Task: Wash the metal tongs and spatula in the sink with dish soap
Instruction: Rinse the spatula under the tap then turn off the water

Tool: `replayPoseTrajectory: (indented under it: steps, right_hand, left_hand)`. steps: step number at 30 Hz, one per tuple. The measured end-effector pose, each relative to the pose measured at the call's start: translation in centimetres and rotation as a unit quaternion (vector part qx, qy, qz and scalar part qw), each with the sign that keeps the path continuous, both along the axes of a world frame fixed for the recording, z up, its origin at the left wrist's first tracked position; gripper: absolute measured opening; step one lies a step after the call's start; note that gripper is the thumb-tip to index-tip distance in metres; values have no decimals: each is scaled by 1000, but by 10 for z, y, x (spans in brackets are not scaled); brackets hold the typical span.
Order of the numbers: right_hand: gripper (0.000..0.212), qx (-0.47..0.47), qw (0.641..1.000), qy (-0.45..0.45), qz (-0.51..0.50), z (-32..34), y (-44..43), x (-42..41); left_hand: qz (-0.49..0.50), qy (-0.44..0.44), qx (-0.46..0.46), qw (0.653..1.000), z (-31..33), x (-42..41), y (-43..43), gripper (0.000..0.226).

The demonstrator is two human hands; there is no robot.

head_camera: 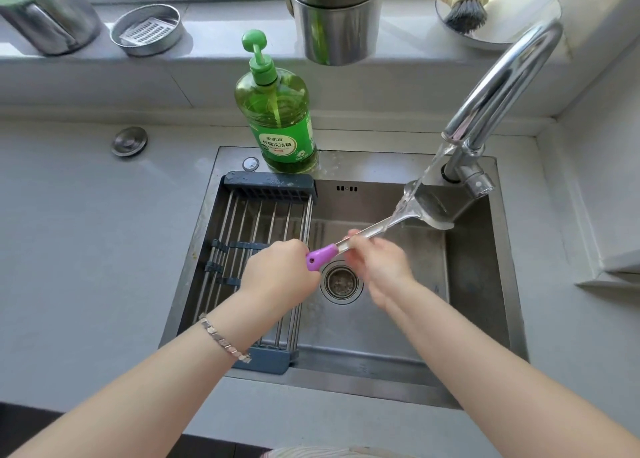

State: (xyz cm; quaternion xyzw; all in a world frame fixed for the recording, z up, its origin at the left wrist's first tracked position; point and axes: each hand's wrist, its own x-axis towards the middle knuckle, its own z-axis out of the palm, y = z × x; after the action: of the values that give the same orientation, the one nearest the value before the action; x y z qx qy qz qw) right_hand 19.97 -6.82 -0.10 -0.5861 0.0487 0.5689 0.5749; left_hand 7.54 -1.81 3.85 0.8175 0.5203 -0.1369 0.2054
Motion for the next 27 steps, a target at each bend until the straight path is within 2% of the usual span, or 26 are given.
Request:
replayPoseTrajectory:
  steps: [2,3,8,11,12,14,15,16,17,18,19,20,22,23,25,26,27]
  right_hand:
    - [14,-8,997,-22,76,0,-6,-9]
    - [13,-14,996,-28,83,0,-6,-4]
    - [13,-27,995,34,-95,-4,-2,41]
    - [9,-46,995,-8,-91,-8,-6,41]
    - [8,-42,996,-19,-77,-9,-8,40]
    - [13,1,999,-17,-42,-10,-16,38]
    - [16,33,999,-4,-22,-10,-19,37]
    - [19,65,998,15,-3,-9,-22,35]
    - [21,91,995,40,8,-9,-25,33]
    - [22,107,992,65,8,-9,-28,31]
    - [23,107,990,87,0,-11,-30,29]
    - [23,91,990,104,-12,-13,-32,28]
    - [22,21,996,86,-10,-17,-37,31]
    - [21,-20,999,45,19,-18,-40,31]
    - [20,-78,989,-73,98,-17,-47,30]
    - [21,-89,974,-163,130,-17,-51,28]
    - [22,-87,940,-292,155,-16,-55,27]
  left_hand:
    - [-12,2,2,1000,0,2,-1,7]
    - [-17,3,3,1000,1,1,-1,7]
    - [-33,6,26,999,5,-4,0,9]
    - [-64,2,42,997,2,-5,-3,12]
    - [-68,-2,11,998,0,-6,-2,15]
    - [-33,-45,-158,986,-4,-8,3,21]
    - [5,-78,-275,958,-4,-9,6,22]
    - [42,-108,-385,916,-3,-10,8,22]
    - [67,-127,-464,874,-3,-12,9,24]
    - [79,-137,-499,852,-4,-14,10,26]
    - [81,-137,-489,858,-4,-14,9,28]
    - [70,-122,-435,889,-6,-14,7,31]
    - [12,-57,-259,964,-4,-13,1,45]
    - [-24,-20,-161,986,-1,-11,-1,50]
    - [-94,39,7,995,6,-11,-4,52]
    - [-122,53,64,989,8,-11,-3,50]
    - [-145,54,108,982,10,-12,-3,46]
